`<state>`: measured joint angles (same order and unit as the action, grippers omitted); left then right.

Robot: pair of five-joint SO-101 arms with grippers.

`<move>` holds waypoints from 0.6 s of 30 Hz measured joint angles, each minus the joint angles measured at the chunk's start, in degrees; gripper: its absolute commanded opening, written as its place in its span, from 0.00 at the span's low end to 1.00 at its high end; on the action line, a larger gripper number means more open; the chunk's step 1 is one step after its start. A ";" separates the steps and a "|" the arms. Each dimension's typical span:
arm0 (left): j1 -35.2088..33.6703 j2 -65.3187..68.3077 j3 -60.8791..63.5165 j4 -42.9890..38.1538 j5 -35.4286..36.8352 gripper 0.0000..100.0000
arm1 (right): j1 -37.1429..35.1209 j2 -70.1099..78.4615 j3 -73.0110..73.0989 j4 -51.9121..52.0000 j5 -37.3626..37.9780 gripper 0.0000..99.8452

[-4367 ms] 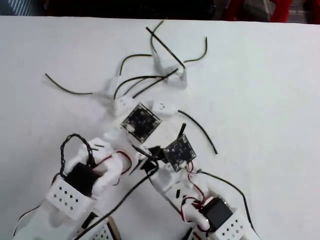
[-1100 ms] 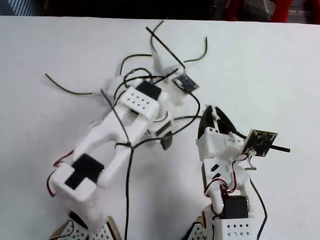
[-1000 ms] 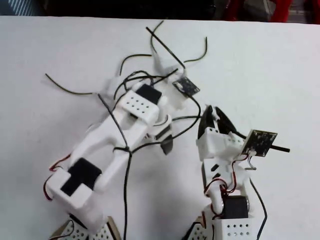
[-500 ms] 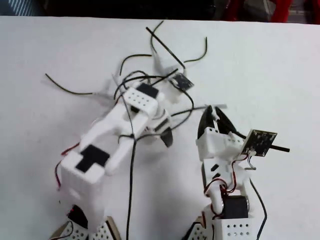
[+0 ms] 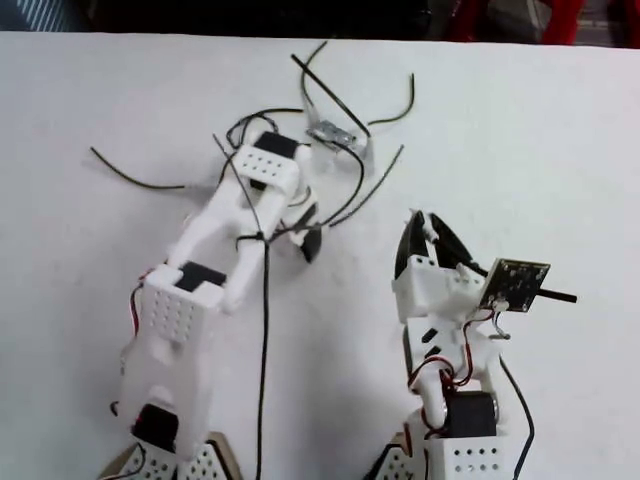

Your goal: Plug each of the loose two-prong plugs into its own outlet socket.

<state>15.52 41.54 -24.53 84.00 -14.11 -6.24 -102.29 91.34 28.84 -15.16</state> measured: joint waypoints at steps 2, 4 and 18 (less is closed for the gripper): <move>-0.88 0.00 -0.79 1.67 0.44 0.31 | 0.00 0.00 0.00 0.00 0.00 0.02; -1.76 -0.09 -1.58 1.85 0.53 0.32 | 0.00 0.00 0.00 0.00 0.00 0.02; -8.18 -0.35 -6.95 1.93 5.19 0.32 | 0.00 0.00 0.00 0.00 0.09 0.02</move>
<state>7.34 41.19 -31.47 85.93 -8.92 -6.24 -102.29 91.34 28.84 -15.08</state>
